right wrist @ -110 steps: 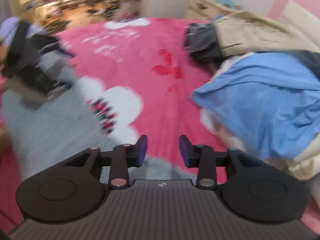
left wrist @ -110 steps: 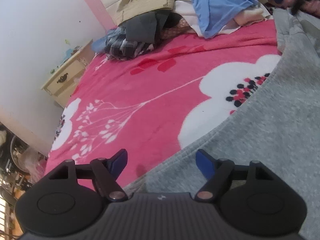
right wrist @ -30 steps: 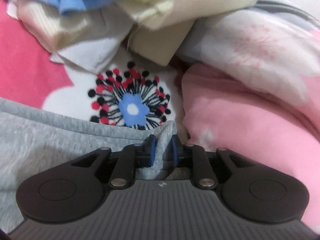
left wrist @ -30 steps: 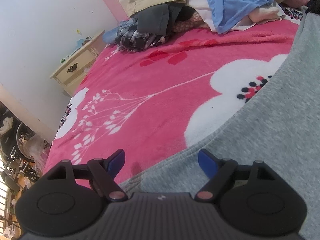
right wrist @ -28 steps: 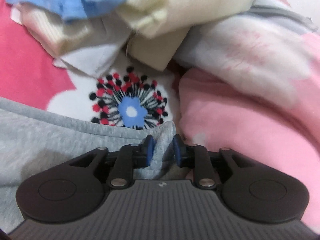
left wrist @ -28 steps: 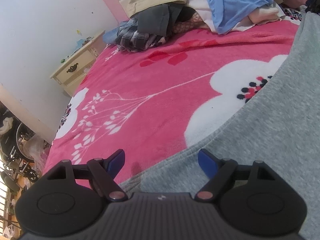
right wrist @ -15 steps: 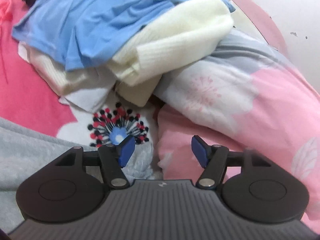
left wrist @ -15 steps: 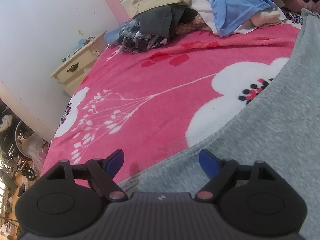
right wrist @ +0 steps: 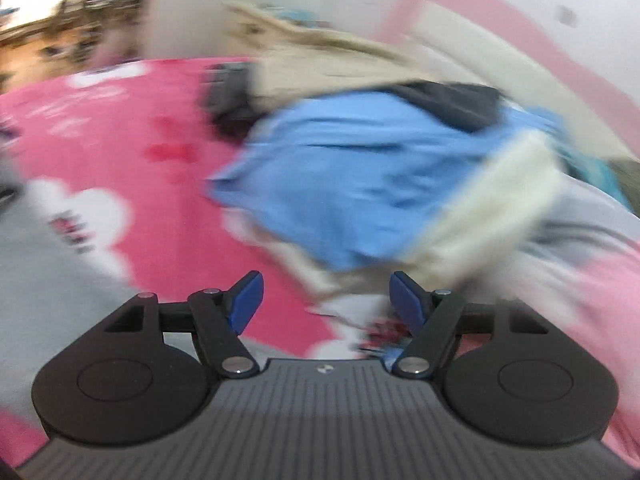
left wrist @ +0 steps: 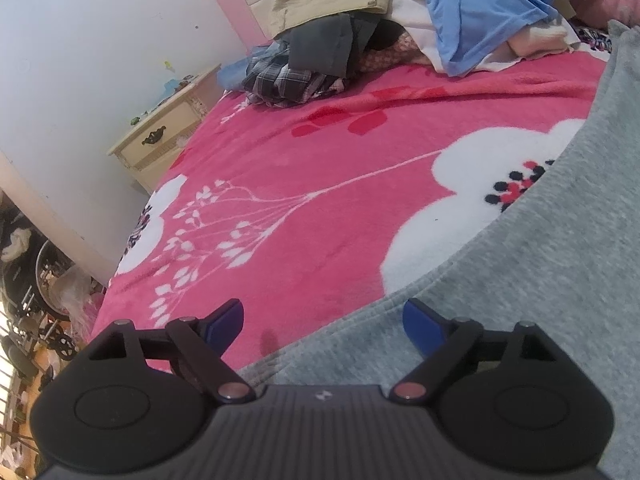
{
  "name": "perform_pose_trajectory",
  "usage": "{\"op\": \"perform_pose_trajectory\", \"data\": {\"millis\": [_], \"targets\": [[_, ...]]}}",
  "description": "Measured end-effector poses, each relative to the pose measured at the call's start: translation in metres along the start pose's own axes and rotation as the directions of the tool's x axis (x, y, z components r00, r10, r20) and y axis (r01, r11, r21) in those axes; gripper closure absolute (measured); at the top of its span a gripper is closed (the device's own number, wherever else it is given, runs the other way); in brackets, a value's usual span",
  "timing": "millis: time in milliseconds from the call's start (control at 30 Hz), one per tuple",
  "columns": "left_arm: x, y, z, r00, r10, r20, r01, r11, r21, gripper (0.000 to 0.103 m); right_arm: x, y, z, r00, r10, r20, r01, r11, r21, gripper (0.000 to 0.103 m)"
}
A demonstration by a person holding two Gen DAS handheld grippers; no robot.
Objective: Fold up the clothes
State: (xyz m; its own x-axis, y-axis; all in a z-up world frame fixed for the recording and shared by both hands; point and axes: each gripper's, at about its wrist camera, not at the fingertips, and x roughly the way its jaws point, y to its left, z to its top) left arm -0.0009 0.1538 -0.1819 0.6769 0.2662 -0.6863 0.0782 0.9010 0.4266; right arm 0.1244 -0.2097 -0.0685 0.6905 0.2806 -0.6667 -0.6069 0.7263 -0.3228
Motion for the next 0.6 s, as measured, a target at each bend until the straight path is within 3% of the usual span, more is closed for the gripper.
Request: {"op": "perform_pose_trajectory", "data": {"millis": [133,233,300,367,600], "targets": [[0.000,0.003,-0.003,1.000,-0.001,0.005,0.001,1.000,-0.001,0.014,0.018,0.053,0.004,0.982,0.189,-0.029,-0.191,0.966,-0.171,0.036],[0.000,0.005,-0.004,1.000,0.003,0.009,-0.003,1.000,0.005,0.014,0.038,0.089,0.006,0.965,0.248,-0.088,-0.263,0.923,-0.280,0.046],[0.000,0.007,-0.006,1.000,0.003,0.009,-0.003,1.000,-0.003,0.014,0.052,0.105,0.008,0.955,0.266,-0.128,-0.295,0.895,-0.336,0.055],[0.000,0.008,-0.007,1.000,0.003,0.011,-0.003,1.000,-0.008,0.014,0.063,0.116,0.009,0.948,0.271,-0.164,-0.314,0.871,-0.377,0.074],[-0.004,0.002,-0.012,1.000,0.011,0.014,-0.010,1.000,-0.010,0.013,0.080,0.126,0.002,0.933,0.269,-0.239,-0.352,0.825,-0.443,0.079]]}}
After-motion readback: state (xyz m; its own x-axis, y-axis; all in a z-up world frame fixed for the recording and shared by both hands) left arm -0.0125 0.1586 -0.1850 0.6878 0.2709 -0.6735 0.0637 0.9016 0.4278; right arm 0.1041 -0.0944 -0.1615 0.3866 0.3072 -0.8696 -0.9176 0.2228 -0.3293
